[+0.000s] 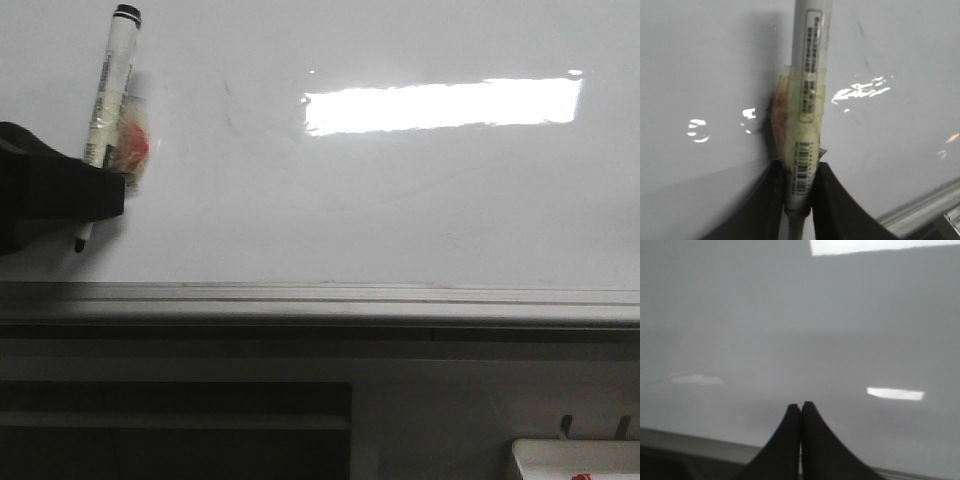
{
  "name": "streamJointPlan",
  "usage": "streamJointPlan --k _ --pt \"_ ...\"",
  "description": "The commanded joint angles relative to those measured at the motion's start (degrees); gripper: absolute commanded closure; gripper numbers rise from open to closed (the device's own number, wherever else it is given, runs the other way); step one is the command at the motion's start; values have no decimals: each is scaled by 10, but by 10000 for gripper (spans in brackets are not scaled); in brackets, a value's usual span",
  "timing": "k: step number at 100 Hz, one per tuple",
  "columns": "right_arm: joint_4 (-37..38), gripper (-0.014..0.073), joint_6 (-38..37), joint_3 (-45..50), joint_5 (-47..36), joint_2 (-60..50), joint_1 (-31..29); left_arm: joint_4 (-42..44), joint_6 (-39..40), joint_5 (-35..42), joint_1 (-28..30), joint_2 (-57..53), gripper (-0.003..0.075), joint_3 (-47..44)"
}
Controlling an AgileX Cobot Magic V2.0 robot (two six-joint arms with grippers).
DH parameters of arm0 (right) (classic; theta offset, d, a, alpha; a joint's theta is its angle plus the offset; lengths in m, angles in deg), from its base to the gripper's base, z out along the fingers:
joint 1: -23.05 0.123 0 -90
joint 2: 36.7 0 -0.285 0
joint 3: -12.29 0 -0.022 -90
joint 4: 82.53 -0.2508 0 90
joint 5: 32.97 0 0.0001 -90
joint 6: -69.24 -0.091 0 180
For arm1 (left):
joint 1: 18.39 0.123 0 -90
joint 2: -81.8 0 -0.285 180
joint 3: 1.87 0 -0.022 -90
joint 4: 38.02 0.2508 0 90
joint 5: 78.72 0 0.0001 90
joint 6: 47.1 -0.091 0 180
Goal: Write number 2 on whiteboard
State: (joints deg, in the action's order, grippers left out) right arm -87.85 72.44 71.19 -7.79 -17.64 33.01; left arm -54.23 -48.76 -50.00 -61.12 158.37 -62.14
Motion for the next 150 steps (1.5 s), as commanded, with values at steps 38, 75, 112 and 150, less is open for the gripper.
streamJointPlan --k 38,75,112,150 --pt "-162 359 201 -84 -66 211 298 405 6 -26 1 -58 741 14" --pt "-163 207 202 -99 -285 403 454 572 4 -8 1 -58 741 14" --pt "-164 285 202 -184 -260 504 470 589 3 7 1 -58 741 14" --pt "-167 668 202 -189 -217 515 470 588 3 16 1 -58 741 14"
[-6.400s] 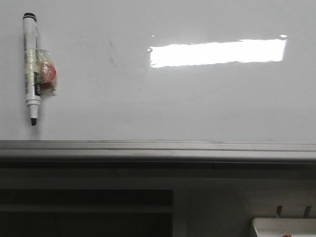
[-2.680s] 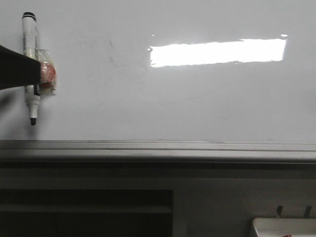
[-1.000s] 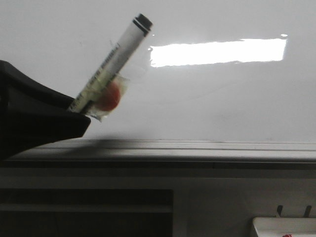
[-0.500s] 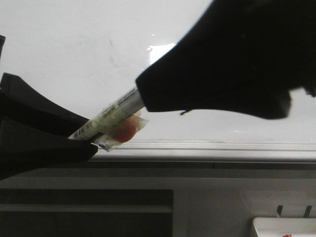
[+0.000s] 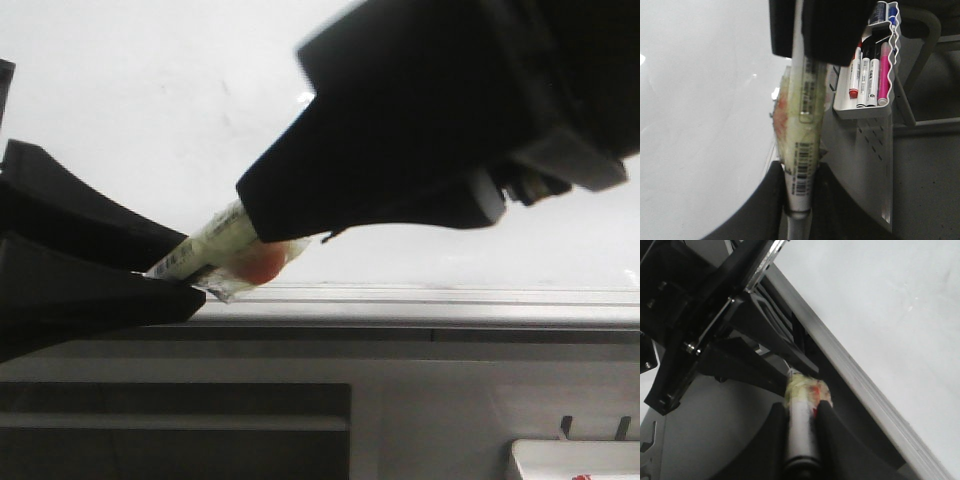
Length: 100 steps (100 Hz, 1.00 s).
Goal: Write number 2 on whiteboard
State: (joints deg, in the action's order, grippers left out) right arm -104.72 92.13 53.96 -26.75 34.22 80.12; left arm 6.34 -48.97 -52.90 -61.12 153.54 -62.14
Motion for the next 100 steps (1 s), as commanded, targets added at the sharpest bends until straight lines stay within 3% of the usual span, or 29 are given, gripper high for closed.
streamJointPlan --k 1,12,17,27,39,48,59,69,78,92,100 --pt "1 667 6 -16 -29 -4 -1 -19 5 45 1 -10 741 14" --pt "0 667 6 -16 -50 -4 -1 -28 5 47 1 -10 733 14" --pt "-3 667 6 -16 -50 -4 -1 -45 5 49 1 -10 691 14" --pt "-3 667 6 -16 -47 -4 -1 -103 5 53 1 -13 493 14" --pt "-3 667 6 -16 -62 -6 -1 -191 6 54 1 -52 183 14" --pt "-3 667 6 -16 -80 -21 -1 -270 6 34 1 -107 109 14" --pt "-3 667 6 -16 -122 -48 -1 -284 6 -38 1 -179 143 14" --pt "-3 667 6 -16 -125 -52 -1 -284 6 -82 1 -245 220 14" --pt "-3 667 6 -16 -125 -41 -1 -297 6 -92 1 -282 366 14" --pt "-13 663 6 -37 -115 -27 -20 -324 5 -92 1 -309 737 14" --pt "-13 663 6 -61 -93 -21 -53 -323 3 -92 1 -306 741 14"
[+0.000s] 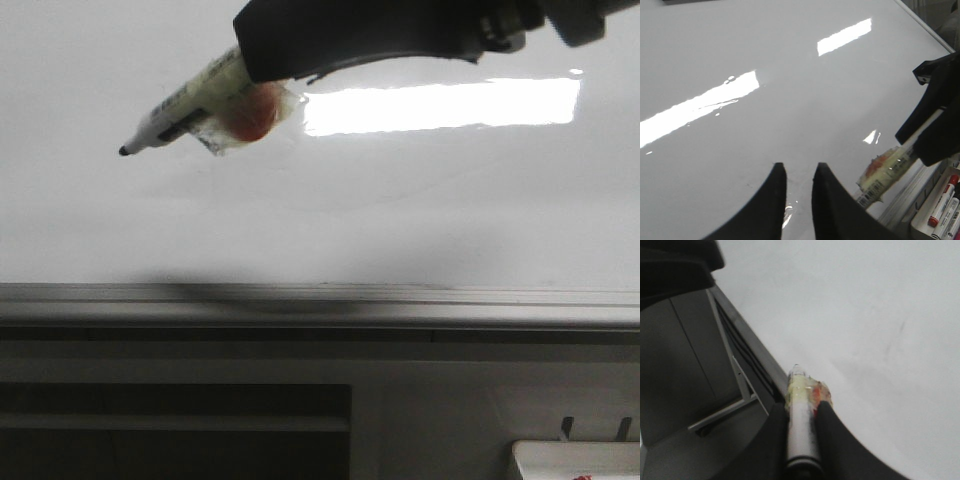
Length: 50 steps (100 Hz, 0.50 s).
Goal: Write number 2 on whiteboard
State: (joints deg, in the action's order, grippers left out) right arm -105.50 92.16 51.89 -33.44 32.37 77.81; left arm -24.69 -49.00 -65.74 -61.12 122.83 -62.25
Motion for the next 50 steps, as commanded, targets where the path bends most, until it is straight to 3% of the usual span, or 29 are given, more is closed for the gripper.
streamJointPlan --k 1,19,50 --pt "-5 663 5 -42 -24 -2 -33 -13 4 36 1 1 741 15" --pt "22 664 5 -81 17 5 -101 -14 4 38 1 2 741 15" --pt "32 663 5 -123 72 44 -121 -16 4 38 1 2 741 15"
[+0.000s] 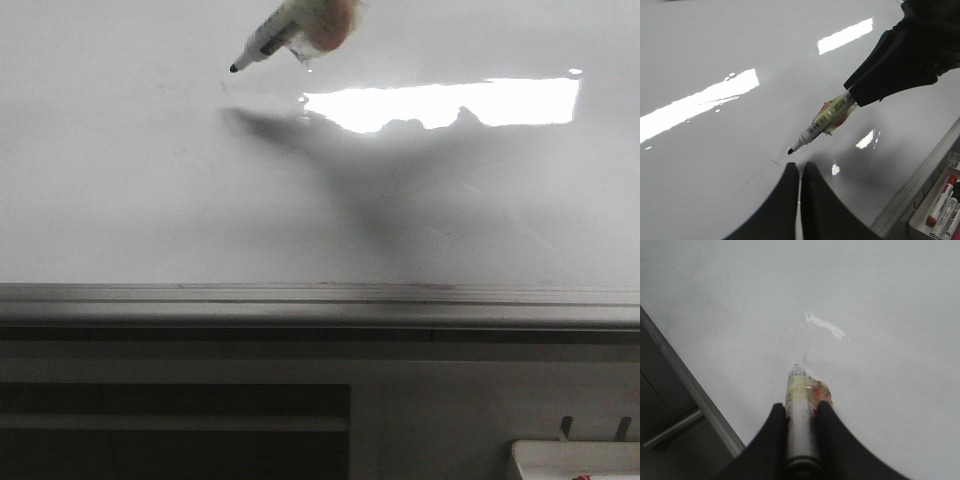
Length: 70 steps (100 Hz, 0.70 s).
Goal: Write number 2 on whiteboard
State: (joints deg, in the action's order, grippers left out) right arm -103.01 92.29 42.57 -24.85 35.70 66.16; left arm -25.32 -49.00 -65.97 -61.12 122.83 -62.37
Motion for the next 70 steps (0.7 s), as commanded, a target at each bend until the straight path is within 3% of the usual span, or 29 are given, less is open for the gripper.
streamJointPlan --k 1,26,45,70 --pt "7 663 4 -30 -12 12 -5 -10 4 40 1 2 741 16" --pt "19 663 4 -59 -13 39 -5 -10 4 40 1 2 741 16" --pt "20 662 4 -70 6 37 -42 -10 4 40 1 2 741 16" --pt "24 644 4 -70 110 3 -86 -10 4 40 1 2 741 16"
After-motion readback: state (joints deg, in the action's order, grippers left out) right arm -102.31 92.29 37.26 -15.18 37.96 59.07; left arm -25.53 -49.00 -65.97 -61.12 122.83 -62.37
